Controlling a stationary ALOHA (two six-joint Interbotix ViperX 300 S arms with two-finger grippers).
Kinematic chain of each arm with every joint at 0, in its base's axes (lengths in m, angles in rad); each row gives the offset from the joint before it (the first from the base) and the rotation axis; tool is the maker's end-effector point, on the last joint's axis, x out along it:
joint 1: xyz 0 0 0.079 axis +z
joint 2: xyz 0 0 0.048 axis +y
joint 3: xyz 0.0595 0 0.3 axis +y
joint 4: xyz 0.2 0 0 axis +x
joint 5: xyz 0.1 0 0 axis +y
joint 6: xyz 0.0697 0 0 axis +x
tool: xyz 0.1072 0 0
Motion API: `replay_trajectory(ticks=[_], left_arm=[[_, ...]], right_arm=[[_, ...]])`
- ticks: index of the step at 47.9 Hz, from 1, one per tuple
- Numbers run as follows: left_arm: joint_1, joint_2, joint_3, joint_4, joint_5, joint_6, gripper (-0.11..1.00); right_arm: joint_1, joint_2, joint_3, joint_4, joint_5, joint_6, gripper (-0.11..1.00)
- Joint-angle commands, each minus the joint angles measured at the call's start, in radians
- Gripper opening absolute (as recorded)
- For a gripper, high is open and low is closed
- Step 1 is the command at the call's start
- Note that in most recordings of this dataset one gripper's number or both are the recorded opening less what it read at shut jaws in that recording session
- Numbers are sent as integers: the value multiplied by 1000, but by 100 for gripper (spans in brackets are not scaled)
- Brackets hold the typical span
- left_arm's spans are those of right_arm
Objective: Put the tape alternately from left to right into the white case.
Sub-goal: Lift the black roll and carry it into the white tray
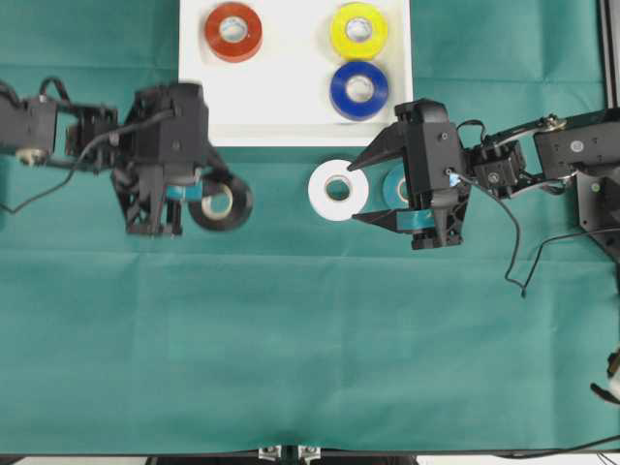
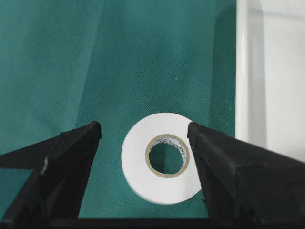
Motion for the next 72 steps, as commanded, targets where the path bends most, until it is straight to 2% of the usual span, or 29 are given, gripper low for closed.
replay_trajectory(ticks=[1, 10, 21, 35, 48, 72], left_arm=[[46, -12, -12, 2, -14, 34, -5], [112, -12, -11, 2, -34, 84, -5], [161, -11, -8, 2, -115, 123, -5], [199, -8, -2, 2, -215, 123, -5], [232, -5, 3, 2, -218, 123, -5], [238, -3, 17, 0, -265, 115, -5]], right_arm=[[2, -6, -12, -2, -8, 2, 79], [2, -6, -14, -2, -8, 0, 79], [2, -6, -11, -2, -8, 0, 79], [2, -6, -14, -2, -8, 0, 79], [2, -6, -17, -2, -8, 0, 79], [2, 2, -31, -2, -11, 0, 79]])
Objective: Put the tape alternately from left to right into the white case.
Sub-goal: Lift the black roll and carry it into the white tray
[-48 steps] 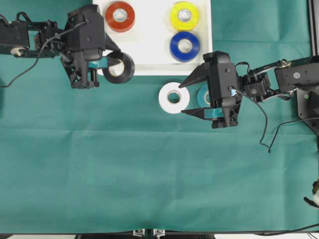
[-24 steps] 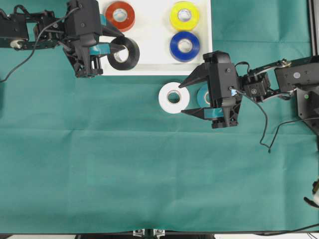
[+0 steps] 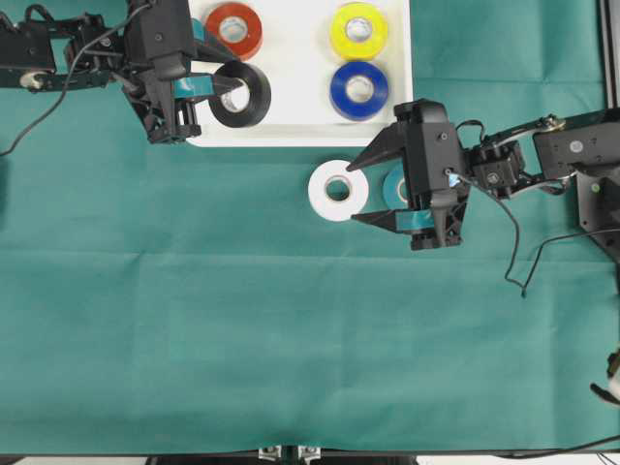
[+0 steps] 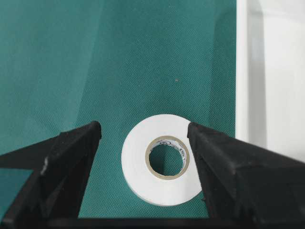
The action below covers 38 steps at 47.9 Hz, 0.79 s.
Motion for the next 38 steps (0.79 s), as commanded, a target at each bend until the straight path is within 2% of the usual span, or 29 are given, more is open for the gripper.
replay_trajectory(ticks=[1, 16, 27, 38], left_arm=[[3, -9, -6, 0, -26, 0, -5], [25, 6, -3, 0, -40, 5, -5], [11, 245, -141, 0, -8, 9, -5], [46, 268, -189, 2, 0, 11, -5]], right_arm=[[2, -3, -26, 0, -9, 0, 79], [2, -2, -34, 0, -9, 0, 79], [5, -3, -34, 2, -5, 2, 79], [9, -2, -32, 2, -3, -2, 78]])
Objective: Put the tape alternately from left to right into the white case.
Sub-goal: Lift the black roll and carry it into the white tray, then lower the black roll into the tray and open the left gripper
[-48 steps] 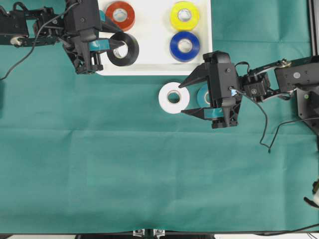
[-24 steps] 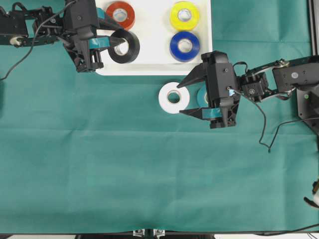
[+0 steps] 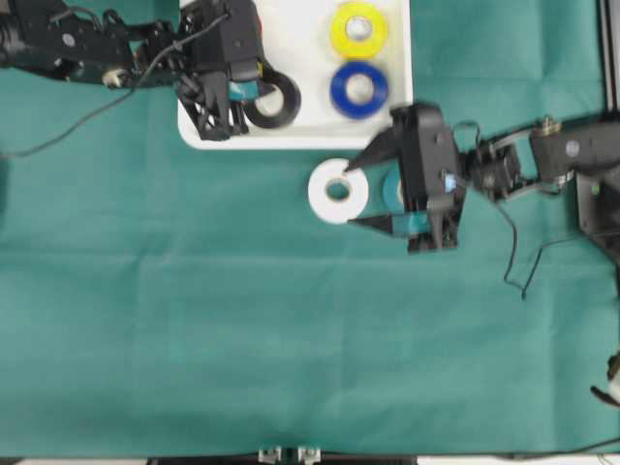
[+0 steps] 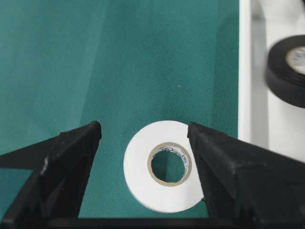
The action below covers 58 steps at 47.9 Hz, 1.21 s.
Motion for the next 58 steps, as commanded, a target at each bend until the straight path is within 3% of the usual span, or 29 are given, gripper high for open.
replay_trajectory(ticks=[1, 40, 46, 58], left_arm=[[14, -11, -32, 2, -5, 2, -5], [15, 101, -130, 2, 46, 0, -3], [15, 91, -130, 2, 54, 2, 16], [15, 64, -124, 2, 54, 3, 86]], right_arm=[[3, -8, -18, 2, -5, -2, 79], [3, -8, -14, 0, -9, -3, 79], [3, -8, -14, 0, -9, -3, 78], [3, -8, -6, 2, -8, 0, 78]])
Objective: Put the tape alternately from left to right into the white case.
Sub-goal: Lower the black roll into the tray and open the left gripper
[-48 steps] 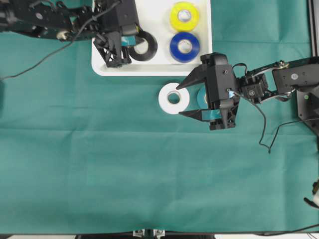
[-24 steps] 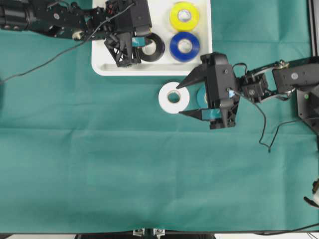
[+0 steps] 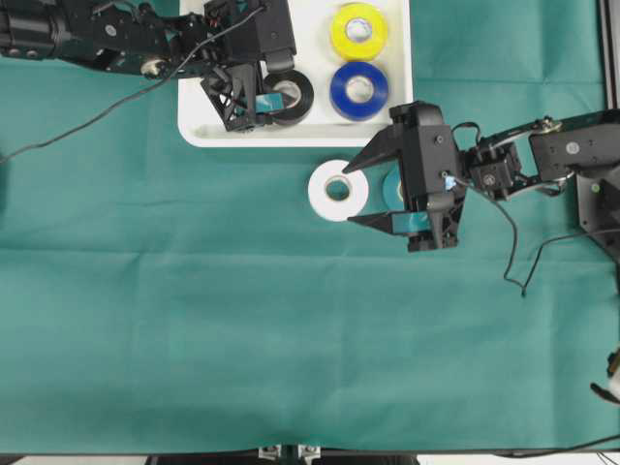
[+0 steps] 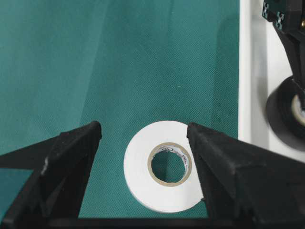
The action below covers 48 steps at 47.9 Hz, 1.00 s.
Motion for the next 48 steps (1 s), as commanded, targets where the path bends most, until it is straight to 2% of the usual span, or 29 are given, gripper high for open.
replay_trajectory(ticks=[1, 24, 48], left_arm=[[2, -52, -15, 2, -3, 2, 88], [-61, -153, 43, 2, -2, -3, 88], [-124, -298, 179, 0, 43, -9, 88]], right_arm=[[3, -8, -6, 2, -8, 2, 78], [3, -5, -3, 2, -11, 2, 78], [21, 126, -55, 3, -20, 34, 78]])
